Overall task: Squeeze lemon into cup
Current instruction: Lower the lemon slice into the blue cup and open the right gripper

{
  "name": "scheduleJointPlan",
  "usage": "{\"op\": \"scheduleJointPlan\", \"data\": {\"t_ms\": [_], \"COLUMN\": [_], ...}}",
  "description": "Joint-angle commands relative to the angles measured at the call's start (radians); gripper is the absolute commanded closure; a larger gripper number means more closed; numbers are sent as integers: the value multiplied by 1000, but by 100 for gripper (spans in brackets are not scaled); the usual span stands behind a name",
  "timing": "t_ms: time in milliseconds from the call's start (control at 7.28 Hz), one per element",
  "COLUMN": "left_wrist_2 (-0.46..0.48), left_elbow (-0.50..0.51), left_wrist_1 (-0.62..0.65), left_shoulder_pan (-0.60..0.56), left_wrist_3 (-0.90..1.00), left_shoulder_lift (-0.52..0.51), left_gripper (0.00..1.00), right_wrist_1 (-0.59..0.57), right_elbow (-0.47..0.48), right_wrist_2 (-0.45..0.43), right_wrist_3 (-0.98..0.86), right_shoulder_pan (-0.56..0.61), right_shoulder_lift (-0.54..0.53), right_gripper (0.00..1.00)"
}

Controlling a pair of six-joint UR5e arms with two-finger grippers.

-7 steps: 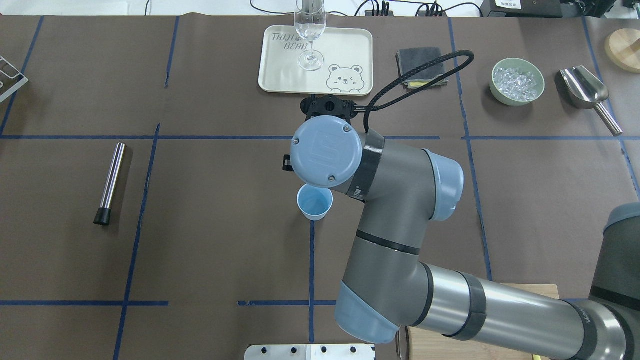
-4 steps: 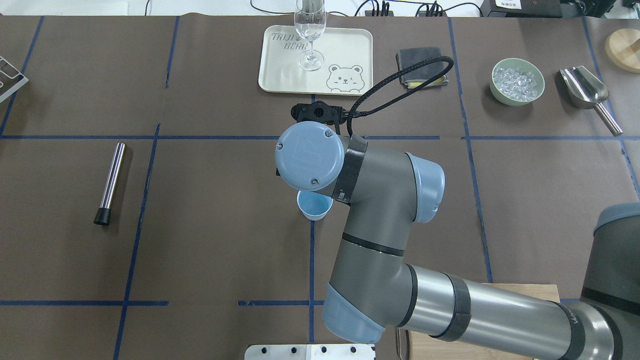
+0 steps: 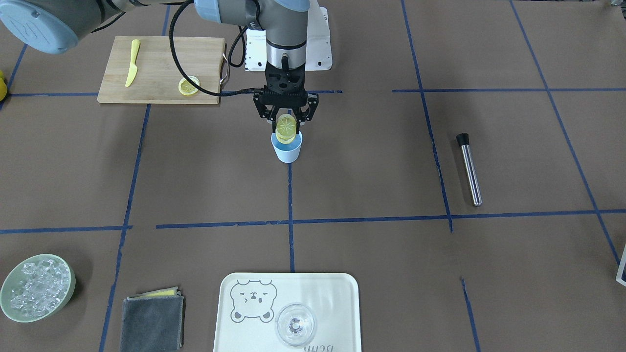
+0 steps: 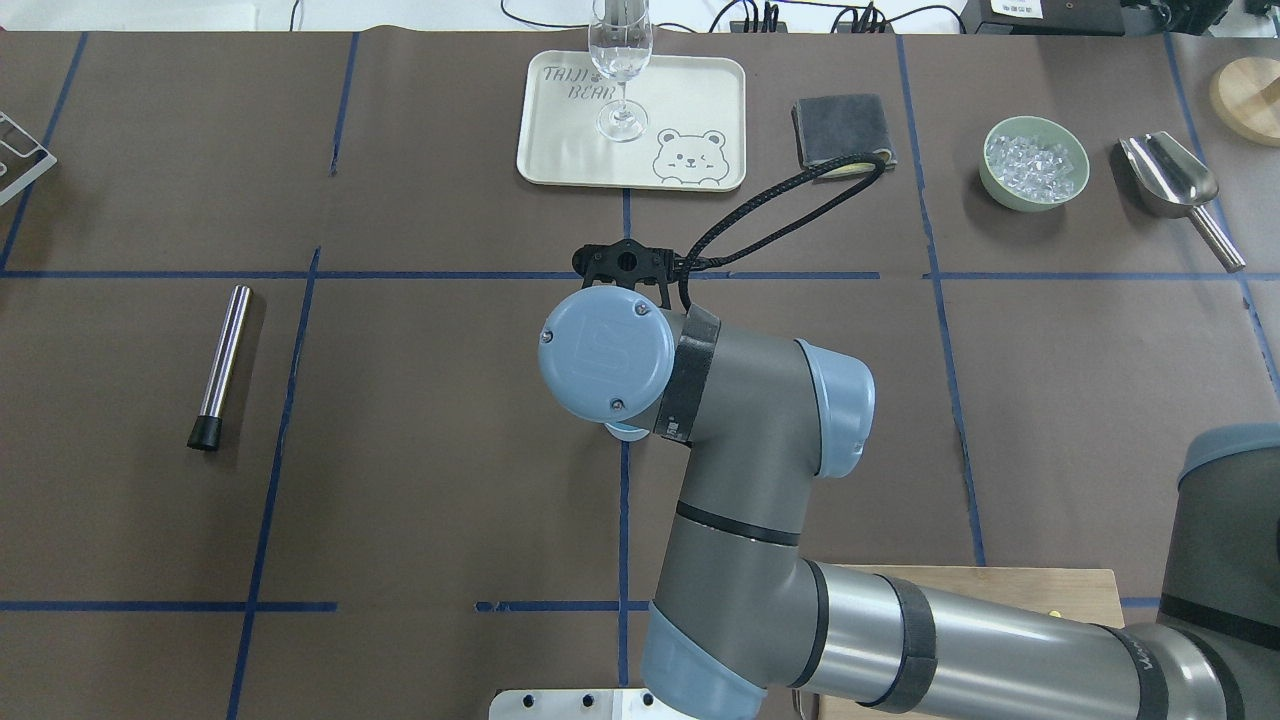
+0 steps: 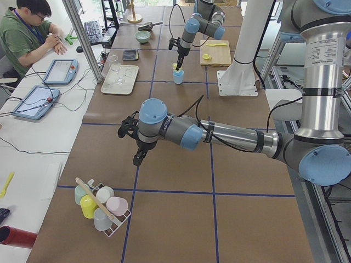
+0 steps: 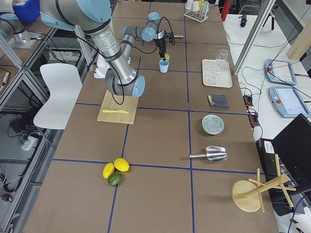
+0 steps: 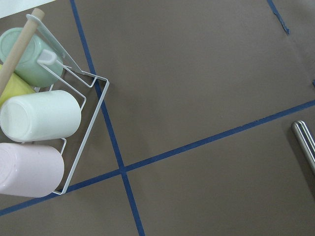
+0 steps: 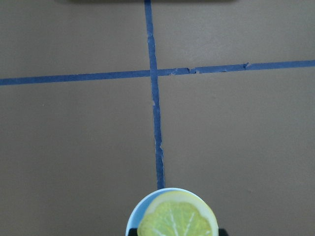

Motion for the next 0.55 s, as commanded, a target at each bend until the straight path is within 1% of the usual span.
{"op": "scheduleJointPlan", "data": {"t_ms": [0,137,412], "left_wrist_2": [0,0,0], "left_elbow": [-2,-2,-2], "left_wrist_1": [0,0,0], "left_shoulder_pan": [0,0,0], "left_wrist_3": [0,0,0], "left_shoulder_lift": [0,0,0], "left_gripper": [0,0,0], "right_wrist_1": [1,1,1], "right_elbow": [1,1,1], "right_wrist_2": [0,0,0], "right_wrist_3": [-8,-10,-11], "right_shoulder_pan": [-2,-2,-2], "right_shoulder_lift": [-7,-8,-7], "right_gripper": [21,0,0]}}
